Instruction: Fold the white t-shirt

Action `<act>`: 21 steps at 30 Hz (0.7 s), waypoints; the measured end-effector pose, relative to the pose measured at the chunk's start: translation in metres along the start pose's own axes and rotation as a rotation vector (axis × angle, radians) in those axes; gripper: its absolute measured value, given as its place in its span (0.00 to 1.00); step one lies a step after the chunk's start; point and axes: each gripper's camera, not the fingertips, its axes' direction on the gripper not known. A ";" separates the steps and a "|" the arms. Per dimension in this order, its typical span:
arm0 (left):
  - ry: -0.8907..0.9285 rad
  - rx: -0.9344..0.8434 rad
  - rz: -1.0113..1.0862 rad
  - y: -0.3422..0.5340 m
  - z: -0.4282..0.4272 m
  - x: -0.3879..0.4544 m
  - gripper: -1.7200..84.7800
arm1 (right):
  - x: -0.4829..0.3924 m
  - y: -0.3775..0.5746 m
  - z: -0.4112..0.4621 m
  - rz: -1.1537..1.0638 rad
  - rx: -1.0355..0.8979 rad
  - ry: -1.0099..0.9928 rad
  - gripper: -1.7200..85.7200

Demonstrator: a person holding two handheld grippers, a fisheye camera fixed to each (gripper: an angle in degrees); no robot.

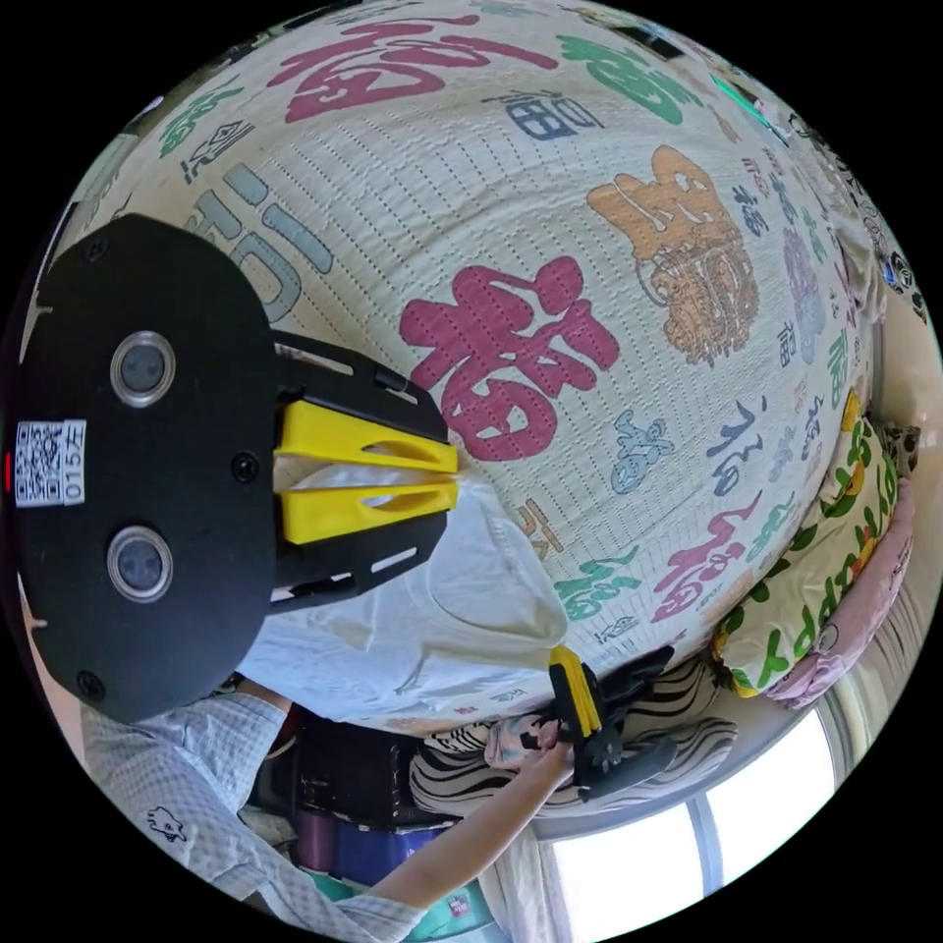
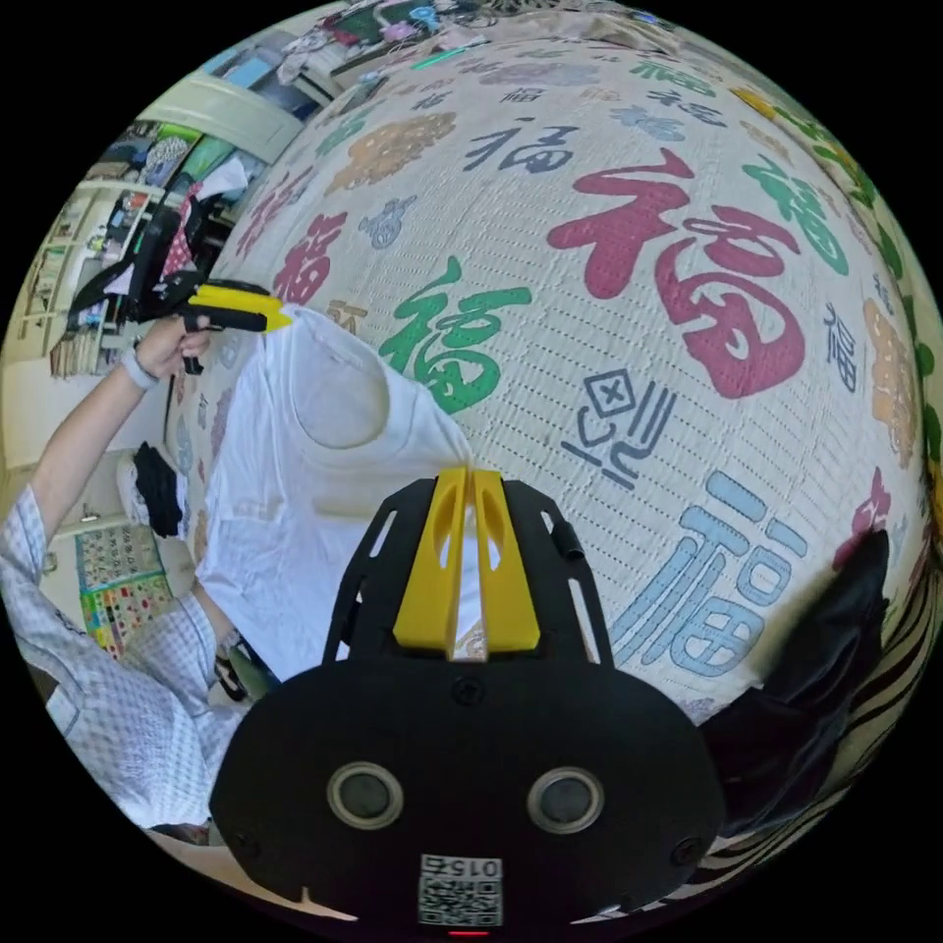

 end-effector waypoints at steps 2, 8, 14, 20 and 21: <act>0.038 0.001 0.010 -0.002 -0.001 -0.004 0.06 | 0.014 0.013 -0.008 0.050 0.034 -0.106 0.02; 0.056 -0.058 0.049 -0.012 0.015 -0.009 0.11 | -0.005 0.035 -0.007 -0.047 0.007 -0.028 0.11; 0.055 -0.088 0.002 -0.011 0.026 -0.008 0.05 | -0.029 0.054 0.025 -0.131 -0.124 0.104 0.03; -0.062 0.009 -0.035 -0.019 -0.016 0.007 0.03 | -0.026 0.080 0.010 -0.076 -0.090 0.188 0.01; -0.061 0.029 -0.021 -0.025 -0.027 0.012 0.03 | -0.028 0.084 0.007 -0.080 -0.088 0.230 0.01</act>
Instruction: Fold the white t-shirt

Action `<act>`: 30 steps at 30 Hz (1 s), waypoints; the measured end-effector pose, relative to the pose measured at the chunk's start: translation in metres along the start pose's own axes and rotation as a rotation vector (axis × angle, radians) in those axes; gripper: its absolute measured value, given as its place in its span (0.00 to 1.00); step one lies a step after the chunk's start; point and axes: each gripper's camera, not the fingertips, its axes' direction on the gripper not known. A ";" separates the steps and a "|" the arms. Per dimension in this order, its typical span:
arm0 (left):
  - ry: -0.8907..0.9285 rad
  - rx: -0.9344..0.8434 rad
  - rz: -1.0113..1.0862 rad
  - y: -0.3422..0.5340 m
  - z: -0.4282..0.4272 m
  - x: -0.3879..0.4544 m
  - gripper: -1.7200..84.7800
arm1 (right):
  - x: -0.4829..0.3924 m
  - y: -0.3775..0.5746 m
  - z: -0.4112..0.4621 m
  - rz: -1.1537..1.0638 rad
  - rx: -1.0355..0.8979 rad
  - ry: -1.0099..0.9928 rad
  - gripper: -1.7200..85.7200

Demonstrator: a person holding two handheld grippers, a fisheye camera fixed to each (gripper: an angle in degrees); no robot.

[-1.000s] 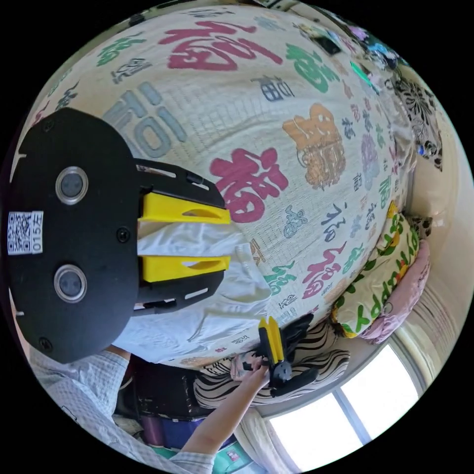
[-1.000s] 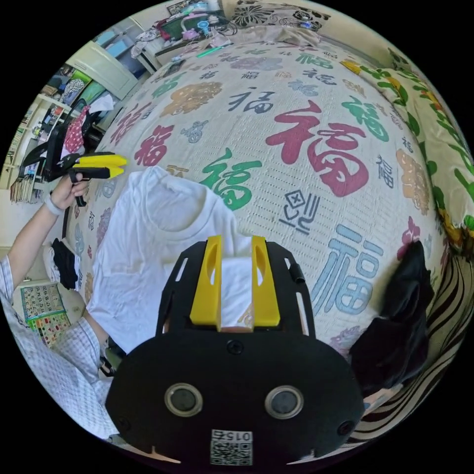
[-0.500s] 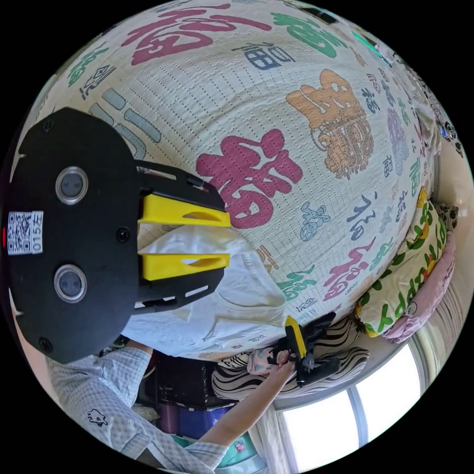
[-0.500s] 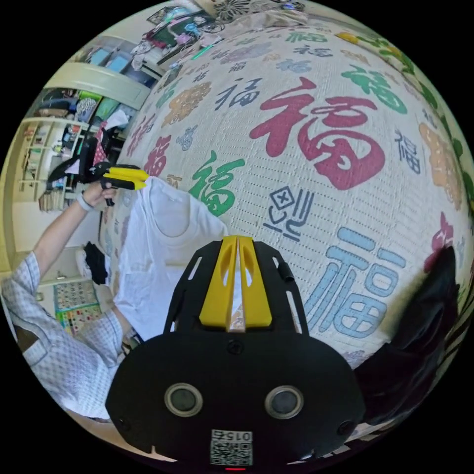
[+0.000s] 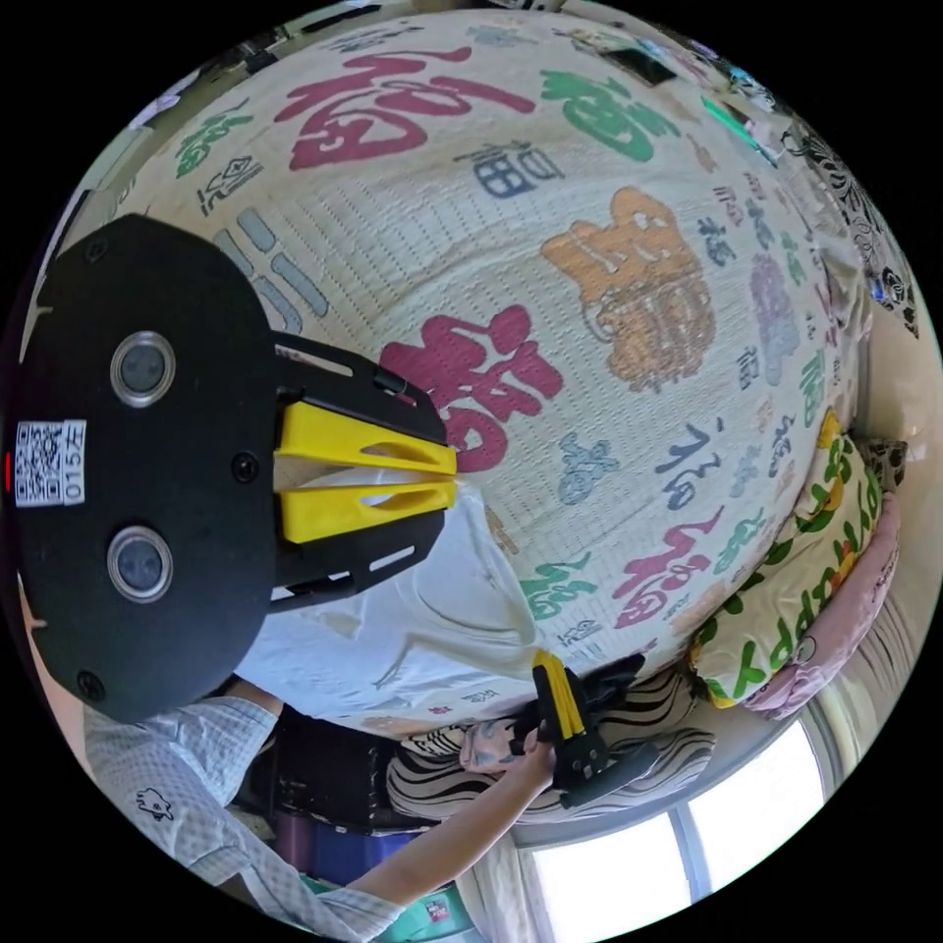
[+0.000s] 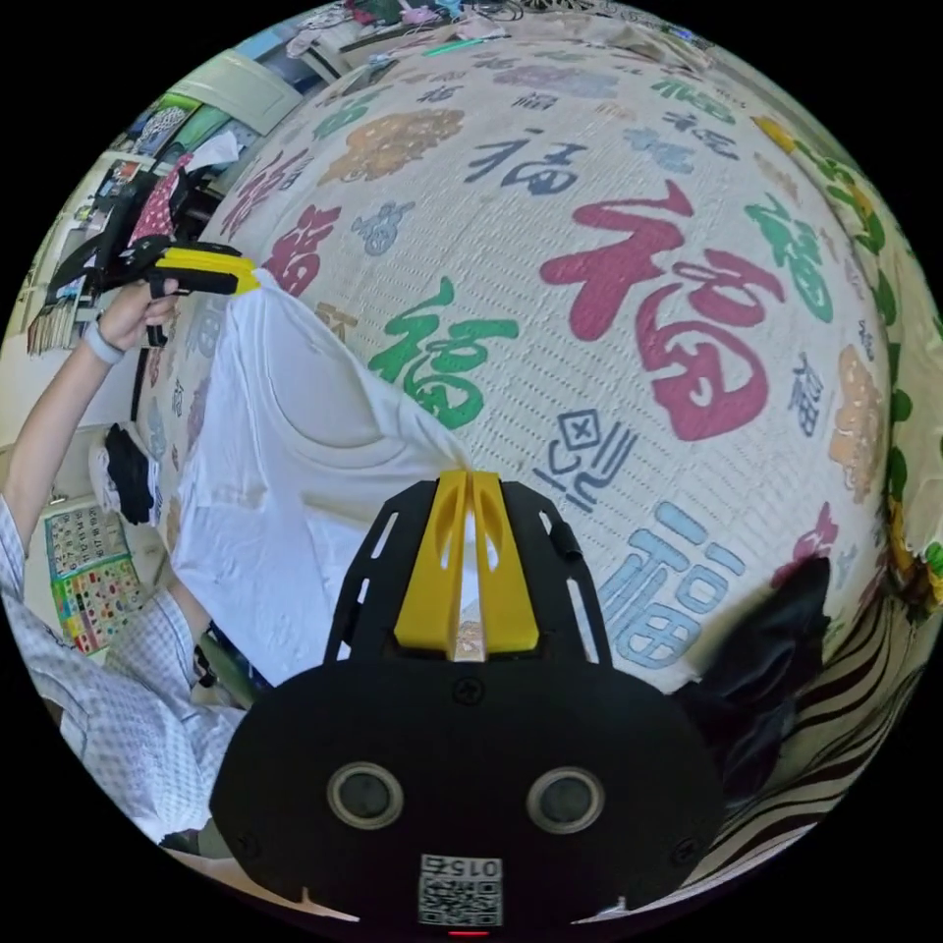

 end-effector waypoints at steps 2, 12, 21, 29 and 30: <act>-0.055 0.048 0.021 -0.008 -0.017 0.009 0.02 | 0.000 0.005 -0.005 0.016 0.015 0.069 0.01; -0.104 0.216 0.180 0.082 -0.061 0.070 0.03 | -0.011 0.122 -0.022 0.020 0.244 0.016 0.01; 0.042 0.175 0.156 0.310 -0.043 0.179 0.03 | -0.108 0.339 0.045 -0.036 0.191 -0.167 0.01; 0.065 0.030 0.037 0.411 0.004 0.219 0.03 | -0.140 0.436 0.139 -0.011 0.082 -0.226 0.01; 0.067 0.018 0.042 0.417 0.005 0.222 0.03 | -0.140 0.444 0.145 -0.009 0.076 -0.229 0.01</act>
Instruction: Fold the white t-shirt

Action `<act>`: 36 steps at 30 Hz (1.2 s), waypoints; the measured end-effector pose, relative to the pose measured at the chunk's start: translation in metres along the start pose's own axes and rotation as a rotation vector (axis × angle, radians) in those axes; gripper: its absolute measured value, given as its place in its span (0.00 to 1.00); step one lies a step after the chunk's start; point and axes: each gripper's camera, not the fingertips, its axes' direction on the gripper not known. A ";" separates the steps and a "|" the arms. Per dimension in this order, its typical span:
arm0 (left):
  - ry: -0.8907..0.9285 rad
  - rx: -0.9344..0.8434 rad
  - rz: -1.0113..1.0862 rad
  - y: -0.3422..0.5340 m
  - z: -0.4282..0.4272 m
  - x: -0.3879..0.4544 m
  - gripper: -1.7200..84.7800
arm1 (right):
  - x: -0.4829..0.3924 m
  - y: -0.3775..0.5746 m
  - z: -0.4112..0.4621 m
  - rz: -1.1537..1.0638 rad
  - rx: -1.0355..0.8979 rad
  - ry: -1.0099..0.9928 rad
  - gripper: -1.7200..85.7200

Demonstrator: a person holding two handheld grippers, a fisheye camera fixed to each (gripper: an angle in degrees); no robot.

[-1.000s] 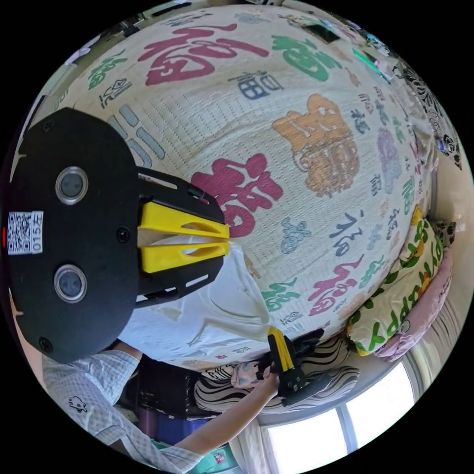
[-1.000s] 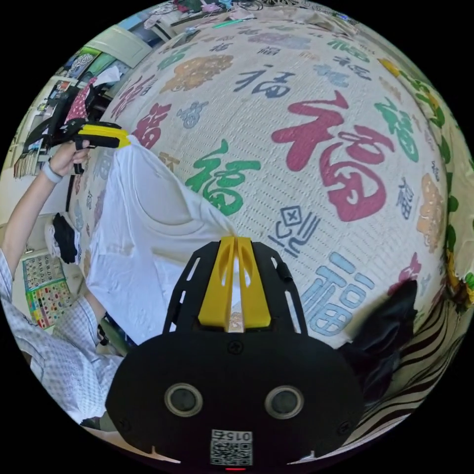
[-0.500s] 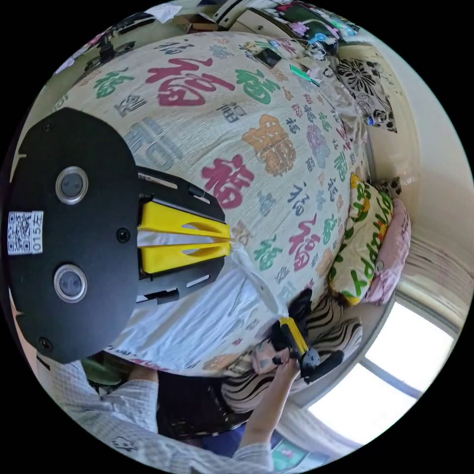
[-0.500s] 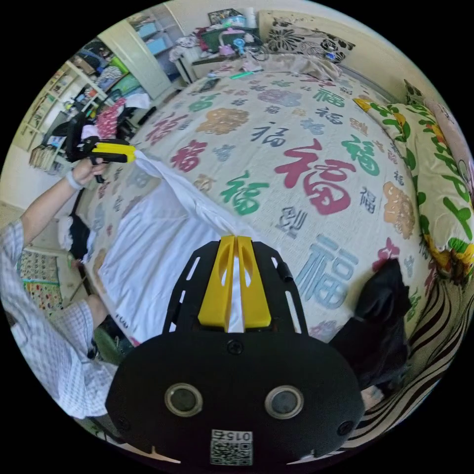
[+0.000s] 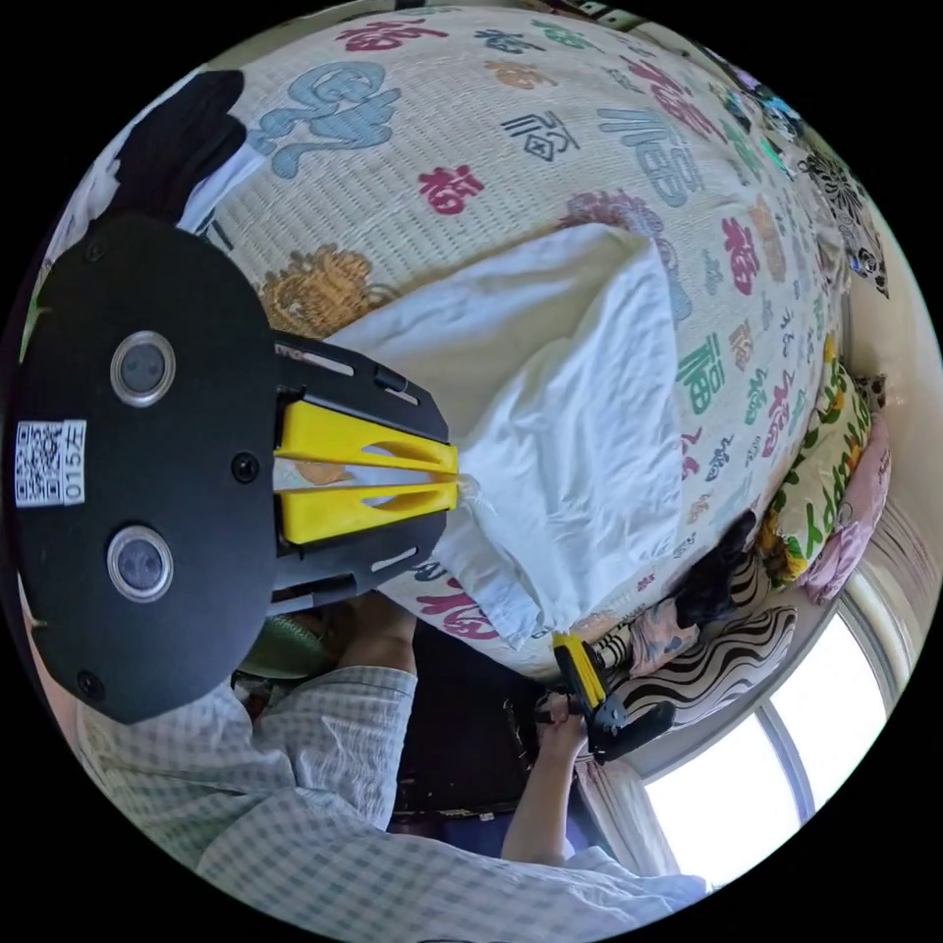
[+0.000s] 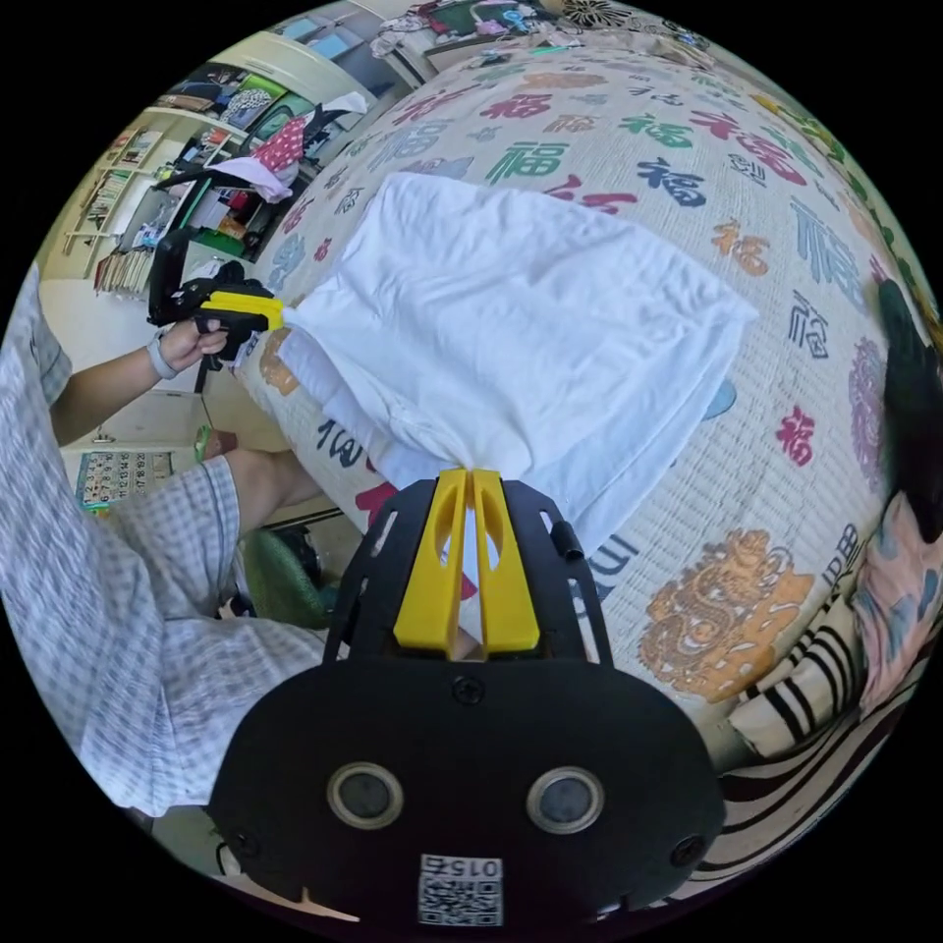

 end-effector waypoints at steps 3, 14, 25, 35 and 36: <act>-0.007 -0.026 0.038 0.008 0.000 0.012 0.03 | 0.002 0.016 0.008 -0.025 -0.021 0.046 0.01; 0.007 -0.195 -0.034 0.044 0.015 0.021 0.06 | 0.067 0.037 0.025 0.206 -0.066 -0.017 0.07; 0.053 -0.187 -0.129 0.004 0.027 0.012 0.07 | 0.100 0.005 0.039 0.209 -0.060 -0.143 0.03; 0.080 -0.031 -0.320 0.017 -0.072 -0.058 0.11 | 0.211 0.030 -0.029 0.505 0.090 -0.191 0.07; 0.075 0.071 -0.376 0.013 -0.092 -0.075 0.12 | 0.234 0.022 -0.042 0.554 0.149 -0.185 0.10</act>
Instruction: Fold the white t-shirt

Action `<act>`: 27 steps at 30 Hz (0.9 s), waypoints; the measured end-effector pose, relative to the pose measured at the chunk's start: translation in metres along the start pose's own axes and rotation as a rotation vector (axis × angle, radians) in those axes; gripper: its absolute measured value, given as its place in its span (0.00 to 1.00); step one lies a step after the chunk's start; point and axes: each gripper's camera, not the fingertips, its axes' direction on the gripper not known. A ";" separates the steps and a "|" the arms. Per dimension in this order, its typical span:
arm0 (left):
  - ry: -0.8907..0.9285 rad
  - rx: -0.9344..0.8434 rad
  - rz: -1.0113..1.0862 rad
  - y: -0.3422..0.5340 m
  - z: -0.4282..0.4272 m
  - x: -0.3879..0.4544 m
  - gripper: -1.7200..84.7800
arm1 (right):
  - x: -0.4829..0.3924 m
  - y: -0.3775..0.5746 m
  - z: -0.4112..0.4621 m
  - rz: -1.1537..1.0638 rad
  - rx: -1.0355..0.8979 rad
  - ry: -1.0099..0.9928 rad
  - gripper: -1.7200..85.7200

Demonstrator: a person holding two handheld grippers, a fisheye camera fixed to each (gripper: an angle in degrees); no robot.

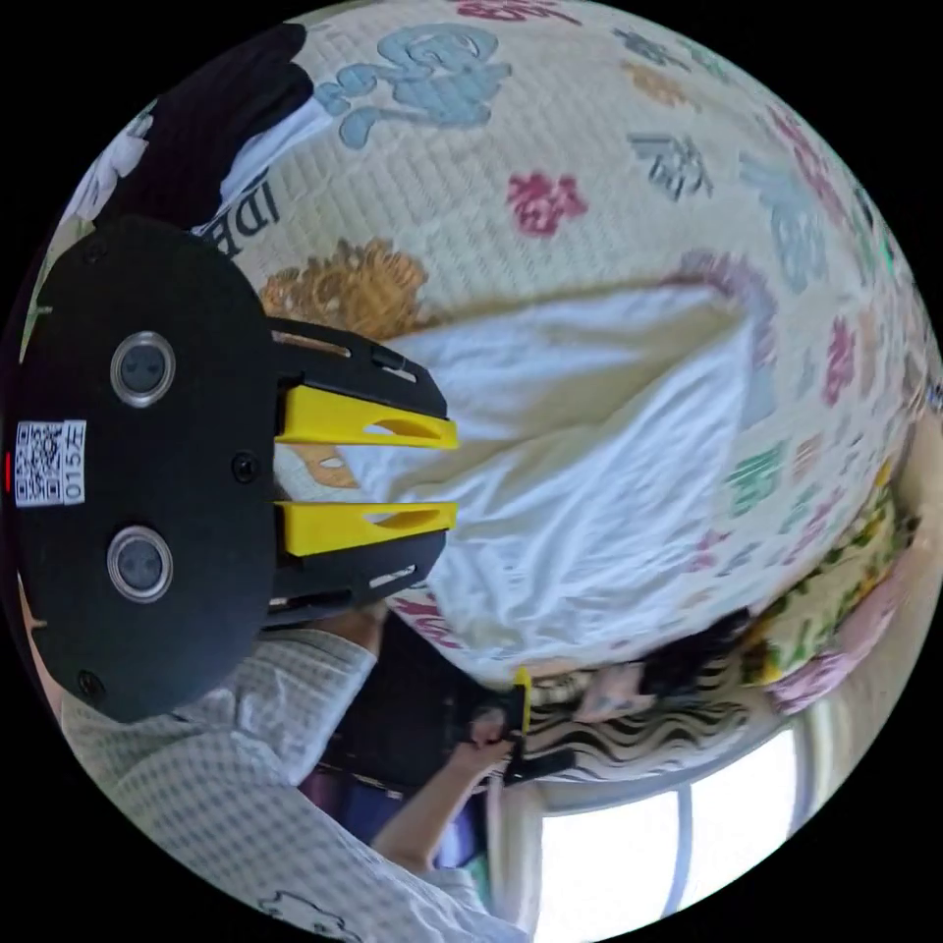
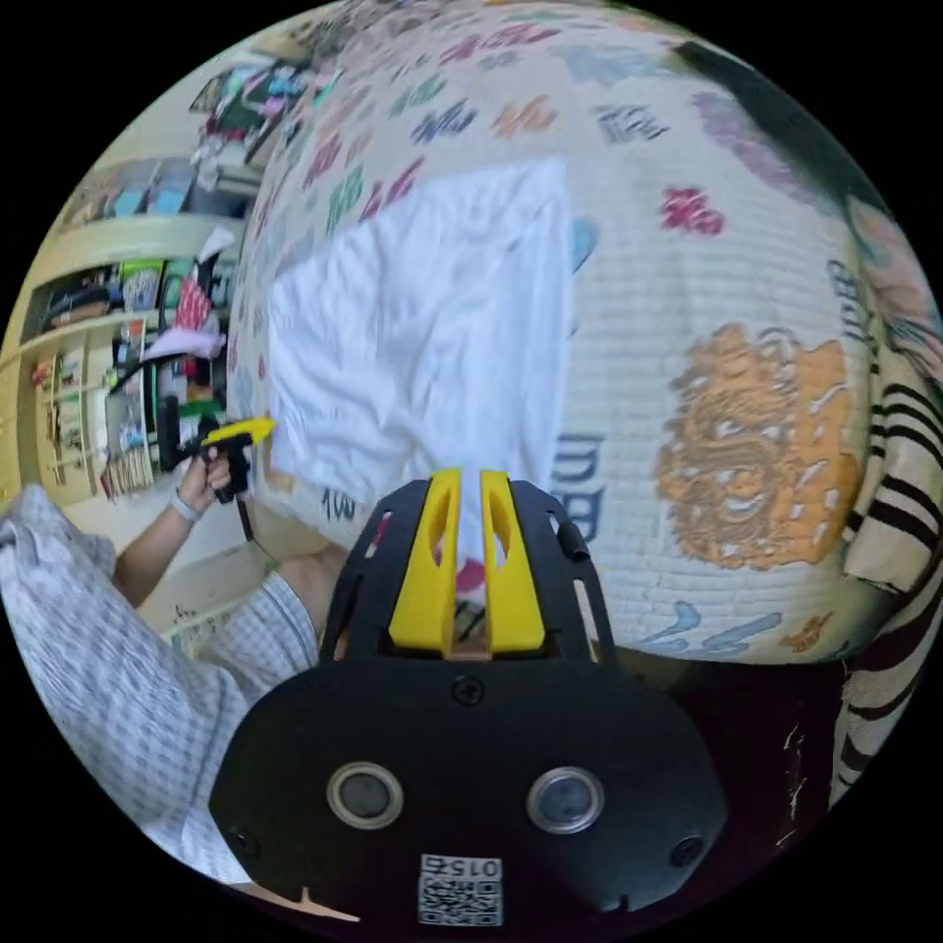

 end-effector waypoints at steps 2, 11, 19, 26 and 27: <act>0.005 0.112 -0.062 -0.021 -0.021 -0.018 0.12 | 0.015 -0.035 -0.015 0.036 0.085 -0.064 0.12; 0.198 0.132 -0.206 -0.100 -0.009 -0.082 0.11 | 0.046 -0.173 -0.007 0.108 0.117 -0.280 0.10; 0.115 0.110 -0.166 -0.113 -0.033 -0.088 0.02 | 0.049 -0.221 -0.006 0.117 0.103 -0.083 0.02; 0.100 0.241 -0.182 -0.070 -0.069 -0.073 0.08 | 0.046 -0.227 0.000 0.097 0.100 -0.113 0.08; 0.092 0.238 -0.179 -0.054 -0.078 -0.066 0.10 | 0.041 -0.218 0.000 0.067 0.088 -0.109 0.09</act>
